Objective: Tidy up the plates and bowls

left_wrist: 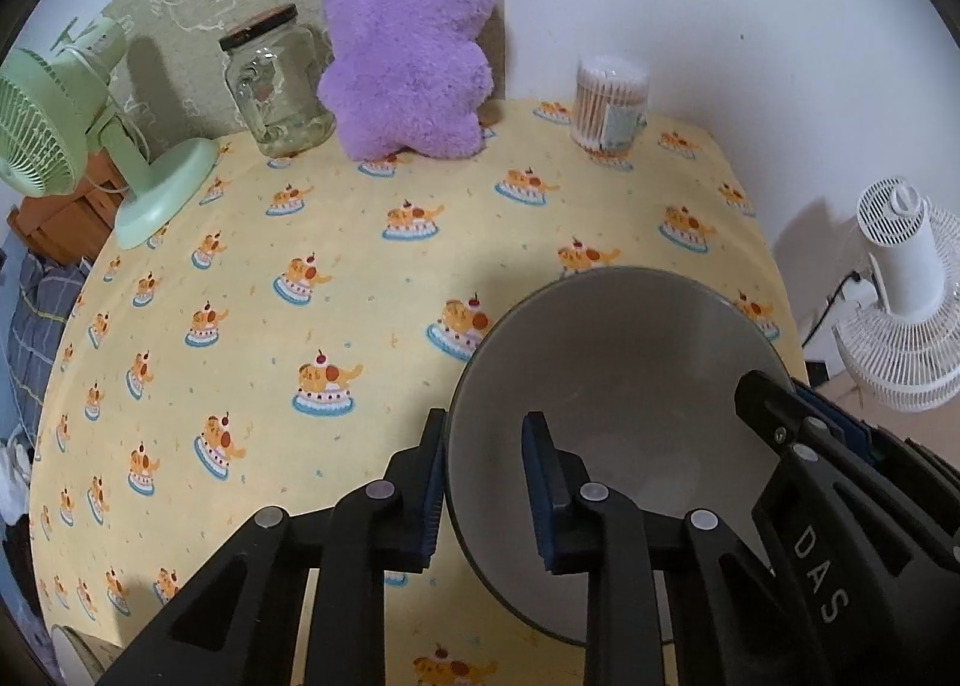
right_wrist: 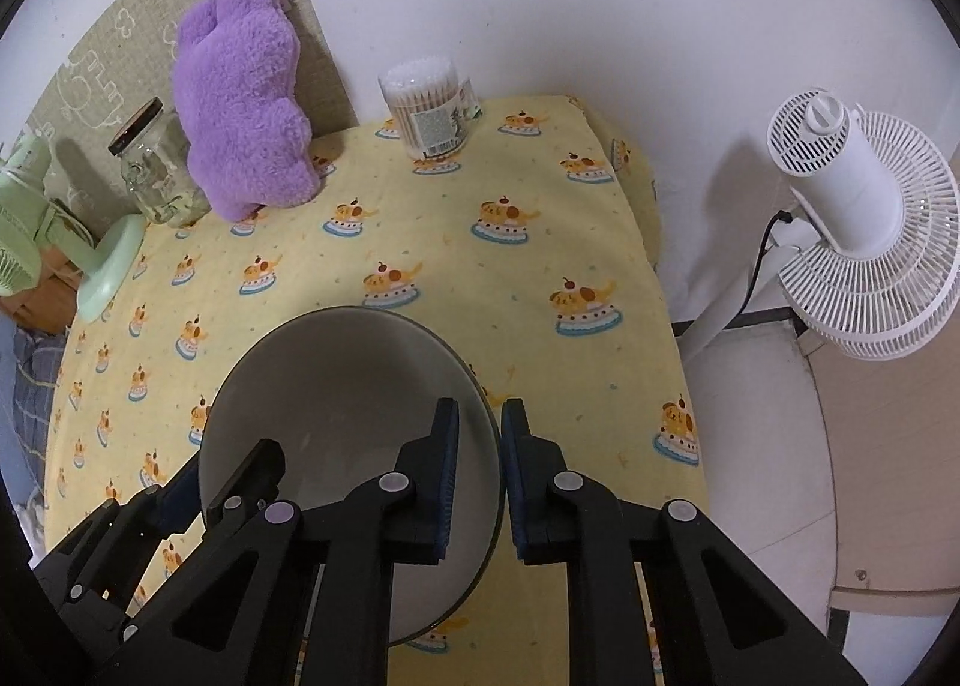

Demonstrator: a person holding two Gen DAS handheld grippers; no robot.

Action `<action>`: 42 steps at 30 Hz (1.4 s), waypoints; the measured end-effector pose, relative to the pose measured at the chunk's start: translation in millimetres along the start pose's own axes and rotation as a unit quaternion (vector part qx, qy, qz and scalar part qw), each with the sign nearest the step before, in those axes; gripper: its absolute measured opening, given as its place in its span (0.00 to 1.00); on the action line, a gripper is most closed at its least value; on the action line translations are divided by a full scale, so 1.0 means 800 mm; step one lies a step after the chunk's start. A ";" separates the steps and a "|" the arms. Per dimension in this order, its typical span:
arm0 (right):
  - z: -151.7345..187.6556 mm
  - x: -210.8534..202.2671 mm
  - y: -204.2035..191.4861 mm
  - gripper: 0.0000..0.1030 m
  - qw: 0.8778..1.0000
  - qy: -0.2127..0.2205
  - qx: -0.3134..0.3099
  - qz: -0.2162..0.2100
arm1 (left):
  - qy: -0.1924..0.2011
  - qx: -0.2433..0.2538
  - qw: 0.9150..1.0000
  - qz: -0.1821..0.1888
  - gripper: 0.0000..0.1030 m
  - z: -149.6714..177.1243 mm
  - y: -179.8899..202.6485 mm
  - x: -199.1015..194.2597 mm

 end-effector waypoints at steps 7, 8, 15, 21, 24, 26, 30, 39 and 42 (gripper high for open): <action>0.007 -0.006 -0.003 0.18 1.000 -0.012 0.001 0.002 | -0.011 0.002 1.000 -0.001 0.22 0.010 -0.003 -0.006; 0.009 -0.007 -0.003 0.18 1.000 -0.014 0.002 0.001 | -0.012 0.003 1.000 -0.001 0.22 0.013 -0.003 -0.008; 0.030 -0.024 -0.005 0.18 1.000 -0.018 0.009 0.002 | -0.016 0.003 1.000 0.004 0.22 0.032 -0.008 -0.022; 0.041 -0.050 -0.009 0.18 1.000 -0.008 0.007 0.002 | -0.003 0.011 1.000 0.002 0.22 0.043 -0.011 -0.052; 0.046 -0.066 -0.010 0.18 1.000 0.000 0.010 -0.002 | 0.007 0.013 1.000 0.001 0.22 0.045 -0.012 -0.067; 0.048 -0.078 -0.011 0.18 1.000 0.006 0.012 -0.002 | 0.012 0.012 1.000 0.005 0.22 0.047 -0.014 -0.078; 0.055 -0.105 -0.014 0.18 1.000 0.021 0.011 0.001 | 0.026 0.015 1.000 0.009 0.22 0.053 -0.016 -0.102; 0.073 -0.153 -0.031 0.18 0.999 0.046 0.000 0.001 | 0.055 0.011 0.998 0.010 0.22 0.069 -0.036 -0.147; 0.083 -0.164 -0.042 0.18 0.999 0.052 -0.002 0.002 | 0.061 0.013 0.998 0.012 0.22 0.076 -0.049 -0.157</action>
Point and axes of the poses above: each gripper's, at about its wrist camera, not at the fingertips, and x roughly the way its jaws point, y to its right, z to its underside, the point moved 6 cm from there along x, roughly the way its jaws point, and after that the axes turned 10 degrees about -y, right-handed, at the moved point
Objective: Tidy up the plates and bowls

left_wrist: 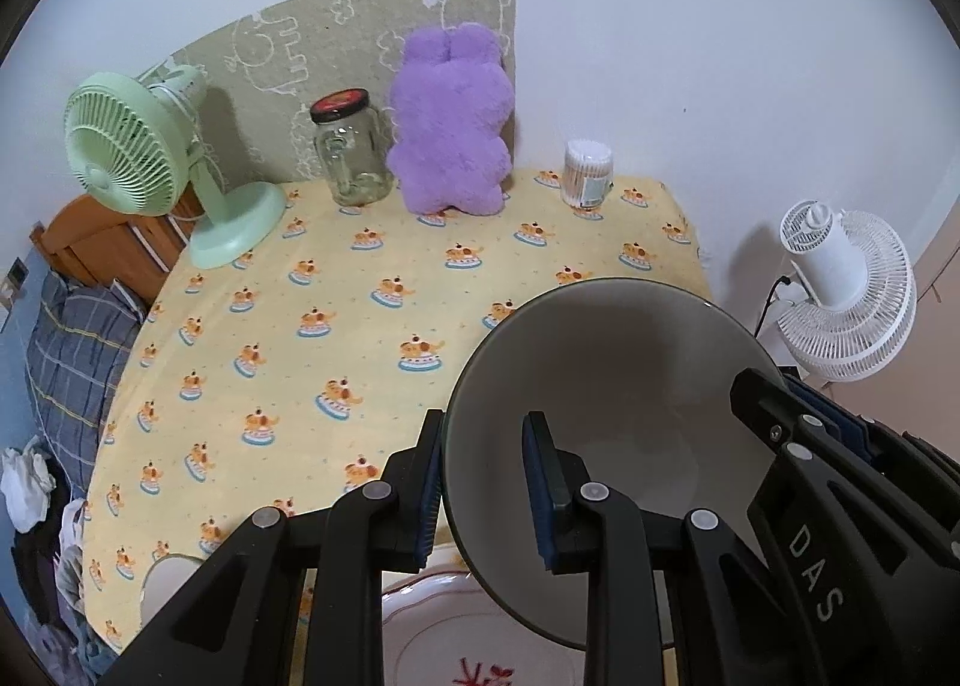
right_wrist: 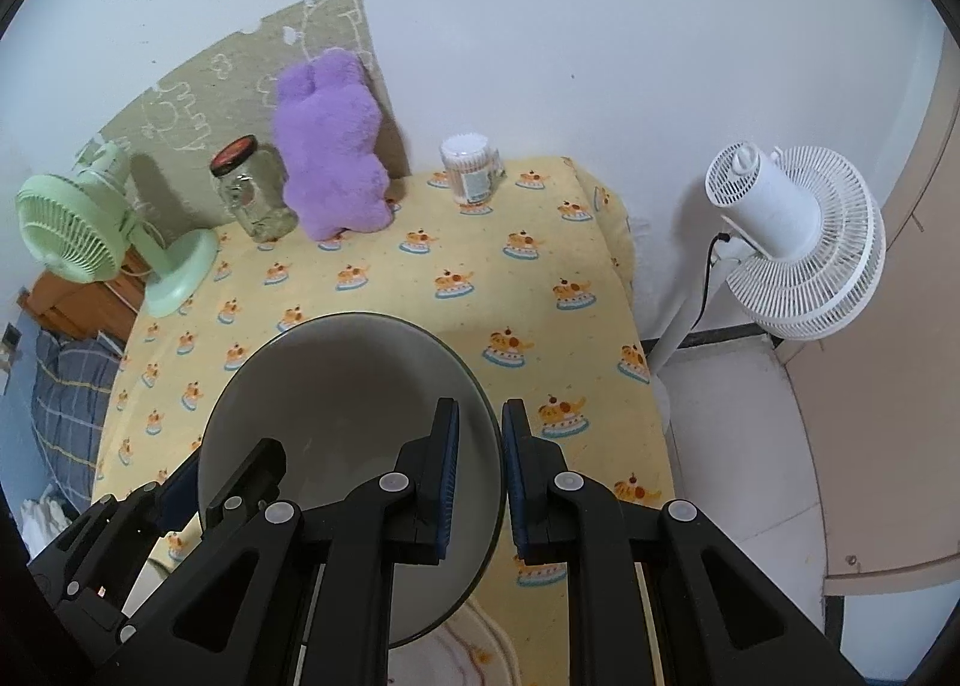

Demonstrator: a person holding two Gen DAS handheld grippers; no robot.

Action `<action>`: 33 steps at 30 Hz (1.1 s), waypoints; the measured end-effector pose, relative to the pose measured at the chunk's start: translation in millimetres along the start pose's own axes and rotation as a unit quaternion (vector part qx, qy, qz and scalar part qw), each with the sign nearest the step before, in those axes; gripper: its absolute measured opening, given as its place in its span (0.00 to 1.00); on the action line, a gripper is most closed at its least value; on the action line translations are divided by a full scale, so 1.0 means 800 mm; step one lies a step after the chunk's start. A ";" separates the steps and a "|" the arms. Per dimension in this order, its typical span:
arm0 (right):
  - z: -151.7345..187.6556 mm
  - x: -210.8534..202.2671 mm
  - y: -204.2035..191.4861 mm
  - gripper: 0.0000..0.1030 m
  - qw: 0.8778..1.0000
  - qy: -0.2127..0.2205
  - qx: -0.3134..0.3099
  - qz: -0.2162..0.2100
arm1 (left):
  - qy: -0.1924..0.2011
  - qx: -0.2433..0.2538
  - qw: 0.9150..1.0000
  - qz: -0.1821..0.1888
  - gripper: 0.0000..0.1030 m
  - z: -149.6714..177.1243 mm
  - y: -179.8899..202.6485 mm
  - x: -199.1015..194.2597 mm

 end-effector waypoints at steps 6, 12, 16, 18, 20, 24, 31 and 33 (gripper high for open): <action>0.021 -0.019 -0.025 0.18 1.000 0.003 -0.006 0.009 | 0.005 0.002 1.000 0.010 0.22 0.020 -0.026 -0.016; 0.050 -0.036 -0.059 0.18 1.000 0.007 -0.008 0.025 | 0.002 0.014 1.000 0.020 0.22 0.043 -0.060 -0.028; 0.070 -0.046 -0.083 0.18 1.000 0.008 0.000 0.029 | 0.002 0.025 0.999 0.025 0.22 0.055 -0.085 -0.037; 0.079 -0.050 -0.096 0.18 0.999 0.009 0.003 0.031 | 0.002 0.030 0.999 0.028 0.22 0.062 -0.099 -0.041; 0.089 -0.054 -0.111 0.18 0.999 0.009 0.007 0.033 | 0.003 0.035 0.999 0.029 0.22 0.068 -0.111 -0.045; 0.106 -0.058 -0.138 0.18 0.999 0.009 0.013 0.038 | 0.002 0.042 0.999 0.034 0.22 0.079 -0.139 -0.049; 0.136 -0.057 -0.180 0.18 0.999 0.007 0.023 0.044 | -0.005 0.055 0.998 0.042 0.22 0.102 -0.185 -0.047; 0.144 -0.054 -0.190 0.18 0.999 0.005 0.028 0.044 | -0.007 0.060 0.997 0.043 0.22 0.108 -0.196 -0.045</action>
Point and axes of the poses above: each gripper's, at about its wrist camera, not at the fingertips, and x roughly the way its jaws point, y to its right, z to its underside, the point moved 6 cm from there along x, roughly the way its jaws point, and after that the axes turned 10 degrees about -y, right-handed, at the moved point
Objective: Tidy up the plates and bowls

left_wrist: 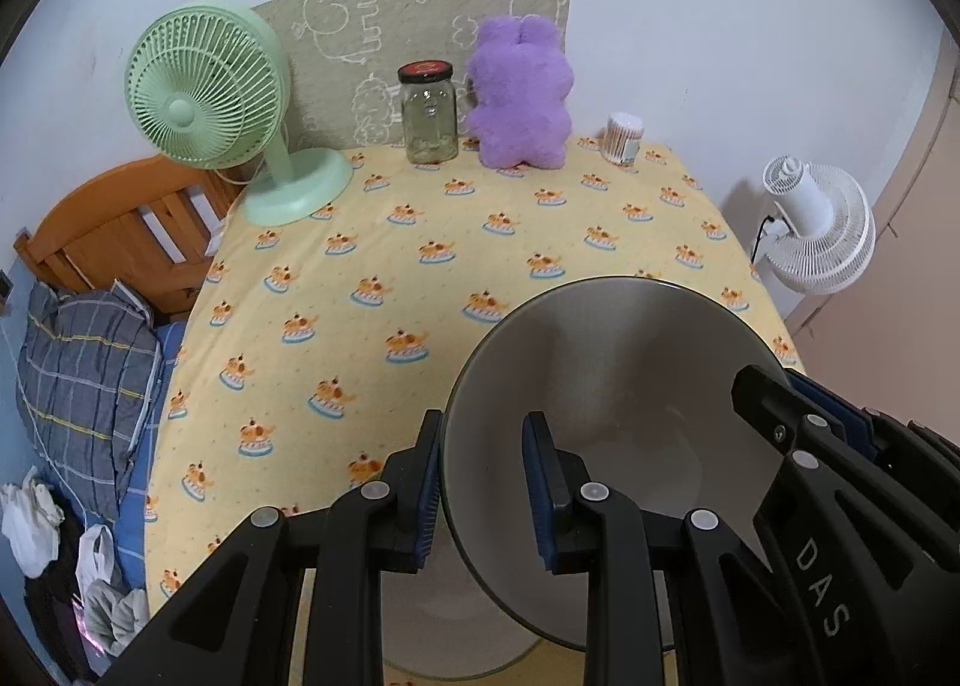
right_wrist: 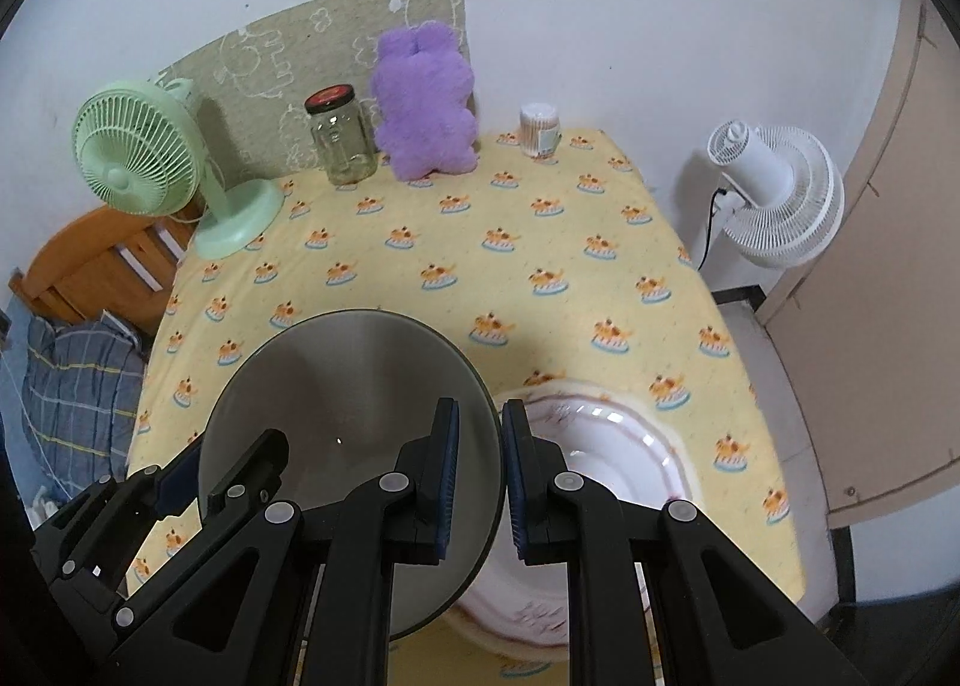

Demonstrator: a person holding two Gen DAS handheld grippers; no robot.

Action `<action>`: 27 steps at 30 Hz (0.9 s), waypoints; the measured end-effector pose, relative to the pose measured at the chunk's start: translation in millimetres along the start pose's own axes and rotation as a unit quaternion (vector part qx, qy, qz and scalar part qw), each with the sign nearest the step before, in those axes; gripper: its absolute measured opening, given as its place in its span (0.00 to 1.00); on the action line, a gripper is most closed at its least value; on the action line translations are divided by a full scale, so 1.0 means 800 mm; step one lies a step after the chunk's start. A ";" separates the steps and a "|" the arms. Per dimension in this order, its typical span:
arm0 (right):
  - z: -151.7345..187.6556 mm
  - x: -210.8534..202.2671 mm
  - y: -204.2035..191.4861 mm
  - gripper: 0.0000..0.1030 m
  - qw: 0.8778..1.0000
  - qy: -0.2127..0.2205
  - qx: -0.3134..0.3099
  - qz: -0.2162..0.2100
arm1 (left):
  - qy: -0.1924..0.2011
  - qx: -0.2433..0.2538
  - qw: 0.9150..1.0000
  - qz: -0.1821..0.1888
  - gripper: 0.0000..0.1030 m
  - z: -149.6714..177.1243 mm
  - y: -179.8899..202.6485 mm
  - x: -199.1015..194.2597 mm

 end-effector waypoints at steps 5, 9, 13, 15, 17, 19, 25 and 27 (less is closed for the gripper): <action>0.021 0.006 -0.022 0.18 1.000 -0.005 0.011 0.003 | -0.006 0.012 1.000 0.003 0.22 0.016 -0.023 0.007; 0.034 0.016 -0.037 0.18 1.000 -0.014 0.017 0.004 | -0.013 0.017 1.000 0.006 0.22 0.027 -0.039 0.016; 0.040 0.015 -0.053 0.18 1.000 -0.002 0.011 0.013 | -0.018 0.016 1.000 0.013 0.22 0.031 -0.050 0.021; 0.041 0.015 -0.059 0.18 1.000 -0.004 0.013 0.014 | -0.016 0.018 1.000 0.015 0.22 0.030 -0.055 0.021; 0.042 0.018 -0.061 0.18 1.000 -0.010 0.019 0.012 | -0.018 0.020 0.999 0.018 0.22 0.031 -0.058 0.023; 0.044 0.020 -0.064 0.18 1.000 -0.013 0.019 0.014 | -0.022 0.020 0.999 0.021 0.22 0.034 -0.062 0.025; 0.052 0.025 -0.072 0.18 0.999 -0.025 0.018 0.020 | -0.034 0.019 0.999 0.024 0.22 0.044 -0.071 0.029; 0.056 0.027 -0.075 0.18 0.999 -0.029 0.017 0.019 | -0.036 0.020 0.999 0.024 0.22 0.046 -0.074 0.031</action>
Point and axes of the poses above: each gripper's, at about its wrist camera, not at the fingertips, and x roughly the way its jaws point, y to its right, z to its underside, the point moved 6 cm from there along x, roughly the way its jaws point, and after that the axes turned 10 degrees about -y, right-handed, at the moved point
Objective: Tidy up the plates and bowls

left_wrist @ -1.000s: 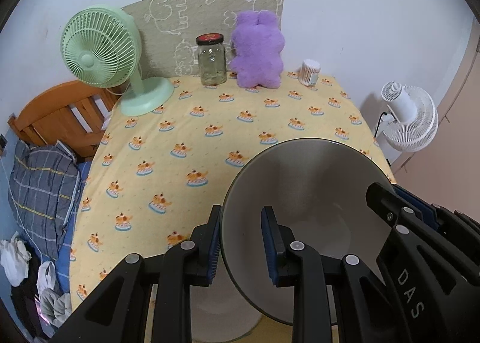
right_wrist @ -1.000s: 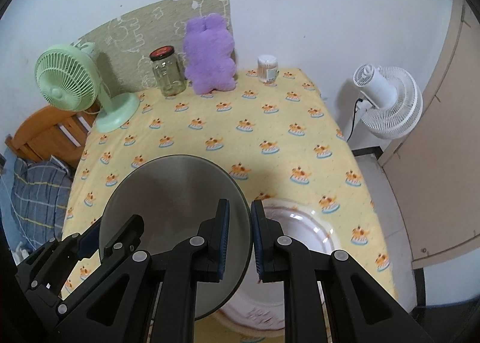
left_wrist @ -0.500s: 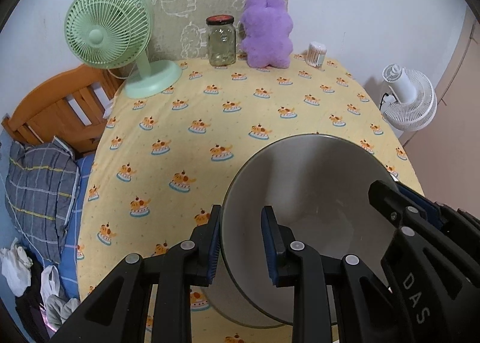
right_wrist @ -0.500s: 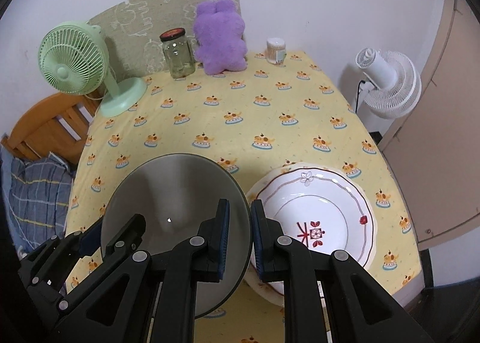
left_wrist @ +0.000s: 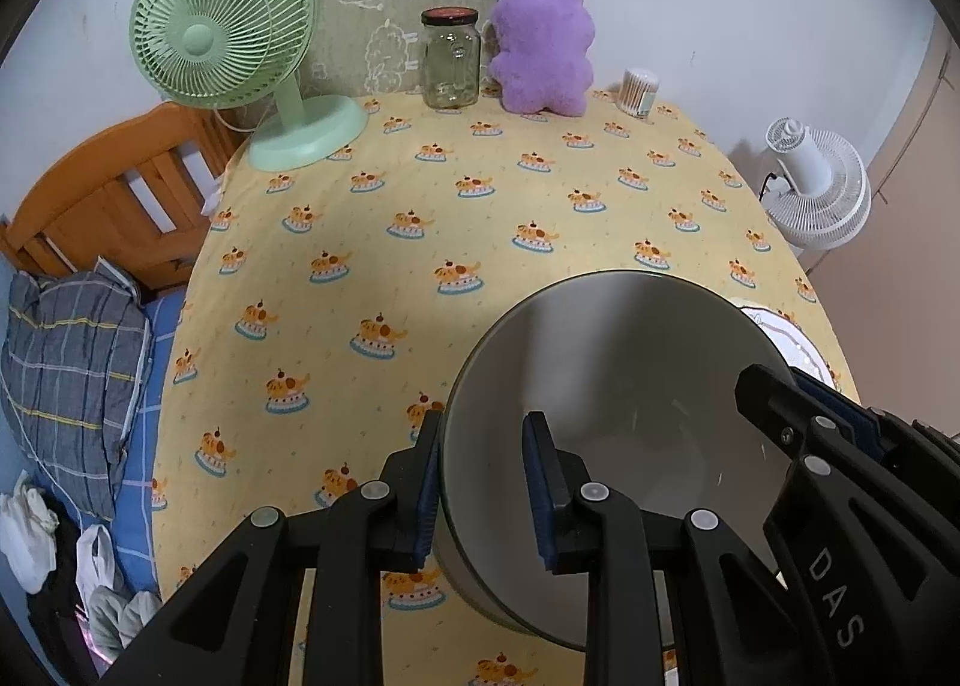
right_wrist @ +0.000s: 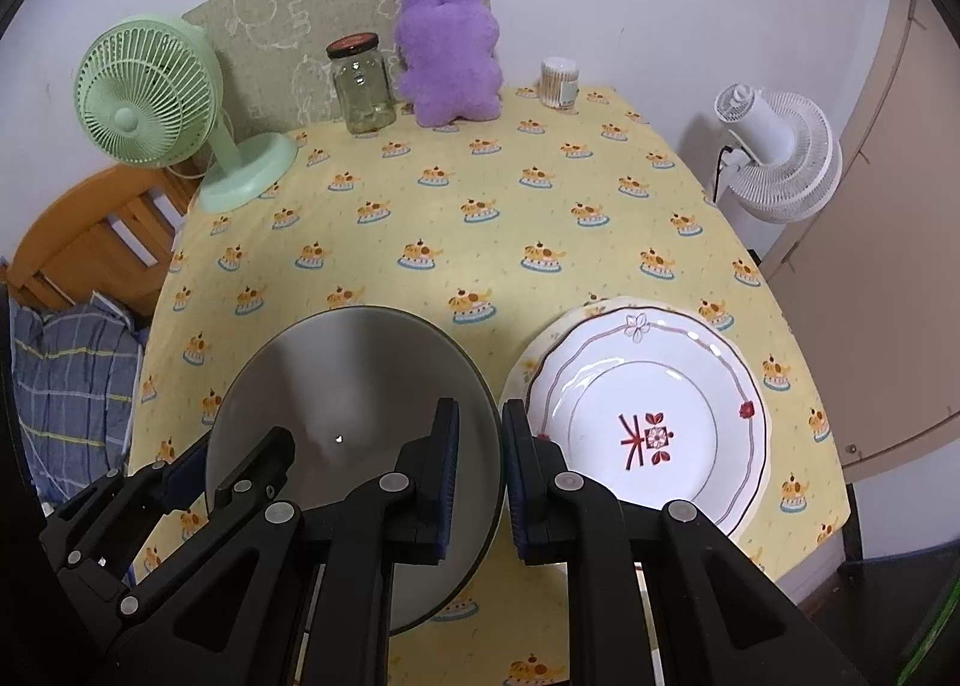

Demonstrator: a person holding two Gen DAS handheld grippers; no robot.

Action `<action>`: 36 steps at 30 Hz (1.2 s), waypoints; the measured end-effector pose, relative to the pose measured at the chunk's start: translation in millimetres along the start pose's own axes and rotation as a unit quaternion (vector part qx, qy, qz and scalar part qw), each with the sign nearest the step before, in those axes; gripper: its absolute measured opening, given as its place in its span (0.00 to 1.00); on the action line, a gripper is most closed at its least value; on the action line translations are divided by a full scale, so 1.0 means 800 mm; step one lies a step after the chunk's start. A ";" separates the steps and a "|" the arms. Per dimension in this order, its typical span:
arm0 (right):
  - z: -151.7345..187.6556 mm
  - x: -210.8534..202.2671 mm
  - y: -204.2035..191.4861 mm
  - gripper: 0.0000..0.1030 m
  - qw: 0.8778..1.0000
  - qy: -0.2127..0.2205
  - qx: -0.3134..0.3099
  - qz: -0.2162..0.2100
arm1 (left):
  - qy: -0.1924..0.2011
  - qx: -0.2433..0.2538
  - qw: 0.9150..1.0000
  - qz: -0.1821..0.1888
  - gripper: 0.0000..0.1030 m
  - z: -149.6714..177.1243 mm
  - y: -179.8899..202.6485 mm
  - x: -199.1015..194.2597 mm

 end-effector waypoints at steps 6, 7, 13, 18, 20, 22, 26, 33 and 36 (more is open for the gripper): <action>0.011 0.013 -0.007 0.18 1.000 -0.016 0.000 -0.002 | -0.014 0.000 1.000 -0.006 0.22 0.010 -0.009 0.013; 0.013 0.015 -0.008 0.18 1.000 -0.019 0.000 -0.003 | -0.017 0.000 1.000 -0.006 0.22 0.012 -0.010 0.016; 0.023 0.036 -0.013 0.18 0.999 -0.040 -0.001 -0.002 | -0.035 -0.001 0.999 -0.009 0.22 0.022 -0.017 0.035; 0.026 0.050 -0.016 0.18 0.999 -0.052 -0.005 0.003 | -0.046 -0.003 0.999 -0.006 0.22 0.025 -0.018 0.048; 0.024 0.052 -0.015 0.18 0.999 -0.051 -0.010 0.012 | -0.046 -0.004 0.999 -0.005 0.22 0.025 -0.016 0.051; 0.023 0.053 -0.015 0.18 0.999 -0.048 -0.014 0.016 | -0.042 -0.003 0.999 -0.006 0.24 0.022 -0.015 0.051; 0.019 0.055 -0.014 0.18 0.999 -0.046 -0.016 0.015 | -0.035 0.002 0.999 -0.008 0.24 0.018 -0.013 0.051; 0.021 0.056 -0.013 0.20 0.999 -0.048 -0.016 0.004 | -0.036 0.005 0.999 -0.003 0.37 0.021 -0.009 0.051; 0.024 0.057 -0.013 0.24 0.998 -0.053 -0.015 -0.004 | -0.039 0.008 0.999 -0.002 0.39 0.023 -0.009 0.051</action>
Point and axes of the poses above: each gripper's, at about its wrist camera, not at the fingertips, and x roughly the way its jaws point, y to its right, z to its underside, the point moved 6 cm from there along x, roughly the way its jaws point, and after that the axes turned 10 degrees about -y, right-handed, at the moved point
